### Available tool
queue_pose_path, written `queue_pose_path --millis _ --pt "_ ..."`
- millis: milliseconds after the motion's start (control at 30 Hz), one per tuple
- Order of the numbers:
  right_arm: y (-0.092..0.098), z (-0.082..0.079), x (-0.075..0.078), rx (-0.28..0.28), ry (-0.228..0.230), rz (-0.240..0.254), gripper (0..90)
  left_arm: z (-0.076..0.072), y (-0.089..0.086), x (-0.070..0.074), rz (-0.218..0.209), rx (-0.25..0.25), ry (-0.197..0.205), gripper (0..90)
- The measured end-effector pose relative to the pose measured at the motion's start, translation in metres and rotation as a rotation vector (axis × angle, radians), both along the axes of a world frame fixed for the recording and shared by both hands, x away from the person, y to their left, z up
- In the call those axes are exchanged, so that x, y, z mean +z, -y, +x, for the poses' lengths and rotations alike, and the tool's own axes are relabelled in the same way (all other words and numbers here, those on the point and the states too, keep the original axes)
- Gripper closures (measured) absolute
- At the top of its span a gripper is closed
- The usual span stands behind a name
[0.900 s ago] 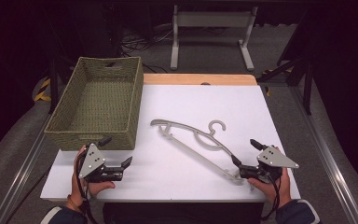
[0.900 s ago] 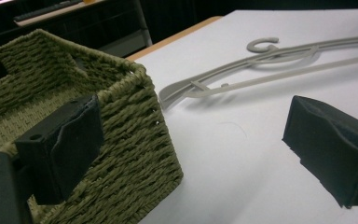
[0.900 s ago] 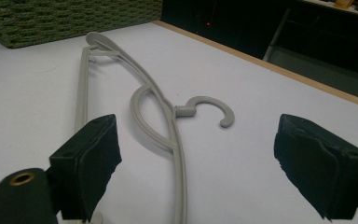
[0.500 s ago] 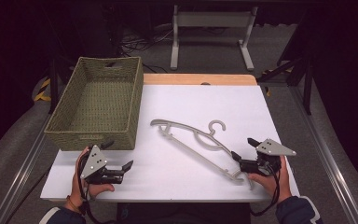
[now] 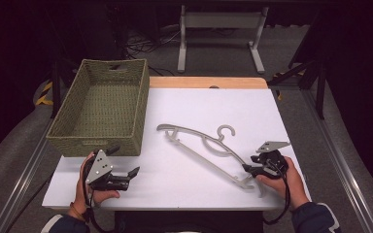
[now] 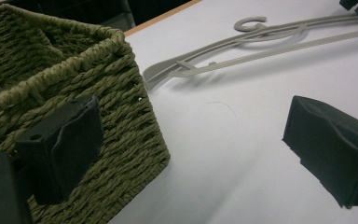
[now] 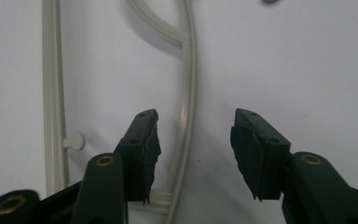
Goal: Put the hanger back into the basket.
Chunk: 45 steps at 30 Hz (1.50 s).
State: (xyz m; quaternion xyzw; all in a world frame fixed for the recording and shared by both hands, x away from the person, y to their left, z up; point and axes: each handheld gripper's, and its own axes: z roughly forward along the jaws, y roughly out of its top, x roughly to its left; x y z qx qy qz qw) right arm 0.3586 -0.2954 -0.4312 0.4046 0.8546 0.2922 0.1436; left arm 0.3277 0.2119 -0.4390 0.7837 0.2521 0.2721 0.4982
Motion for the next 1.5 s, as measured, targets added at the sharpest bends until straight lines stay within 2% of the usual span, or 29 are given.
queue_pose_path --millis 100,233,333,433,567,633,733,800,867,933,1000,1067,1100,1133,1200,1333,1367,1467,1500 --pt "0.001 0.001 -0.006 0.011 -0.043 -0.021 61.2 -0.001 0.001 0.0 0.006 -0.006 0.004 5.3" --pt "0.003 0.002 -0.006 -0.019 -0.055 -0.016 70.3 0.0 0.003 -0.001 0.004 -0.002 -0.01 5.5" --pt "-0.004 0.003 -0.005 -0.022 -0.046 -0.066 74.1 0.001 0.006 -0.002 -0.001 -0.001 -0.017 5.6" --pt "-0.01 0.005 -0.003 -0.014 -0.049 -0.109 79.3 0.002 0.01 -0.002 0.011 -0.005 -0.027 6.0" --pt "-0.01 0.013 -0.001 -0.002 -0.087 -0.101 83.3 0.002 0.016 -0.004 0.023 -0.025 -0.039 6.3" --pt "-0.01 0.016 -0.001 0.032 -0.081 -0.11 83.5 0.004 0.018 -0.006 0.025 -0.041 -0.053 6.3" --pt "-0.01 0.015 -0.001 0.035 -0.075 -0.11 83.6 0.003 0.021 -0.007 0.045 -0.049 -0.058 6.7" --pt "-0.009 0.014 -0.001 0.042 -0.057 -0.109 83.6 0.003 0.024 -0.008 0.065 -0.06 -0.061 7.0" --pt "-0.008 0.013 -0.001 0.052 -0.036 -0.108 83.6 0.003 0.027 -0.007 0.066 -0.077 -0.063 7.2" --pt "-0.006 0.01 -0.001 0.087 -0.013 -0.112 83.7 0.004 0.031 -0.005 0.083 -0.093 -0.059 7.4" --pt "-0.005 0.007 0.002 0.142 0.009 -0.116 83.7 0.005 0.038 -0.003 0.109 -0.102 -0.05 7.6" --pt "-0.003 0.003 0.005 0.194 0.019 -0.121 83.7 0.006 0.046 0.0 0.132 -0.106 -0.063 8.6" --pt "-0.003 0.001 0.006 0.205 0.038 -0.13 83.7 0.007 0.051 0.0 0.143 -0.112 -0.071 8.7" --pt "-0.003 0.0 0.007 0.209 0.04 -0.123 83.7 0.007 0.056 0.002 0.176 -0.107 -0.073 9.6" --pt "-0.005 -0.002 0.008 0.24 0.059 -0.122 83.7 0.009 0.066 0.003 0.203 -0.101 -0.091 11.1" --pt "-0.017 -0.007 0.011 0.317 0.082 -0.132 83.6 0.015 0.085 0.004 0.287 -0.111 -0.11 15.2" --pt "-0.017 -0.007 0.011 0.317 0.082 -0.132 83.6 0.015 0.085 0.004 0.287 -0.111 -0.11 16.1" --pt "-0.022 -0.01 0.014 0.345 0.114 -0.132 83.6 0.023 0.102 0.002 0.4 -0.072 -0.122 20.4" --pt "-0.023 -0.011 0.015 0.348 0.121 -0.126 83.6 0.024 0.105 0.002 0.416 -0.071 -0.127 21.5"
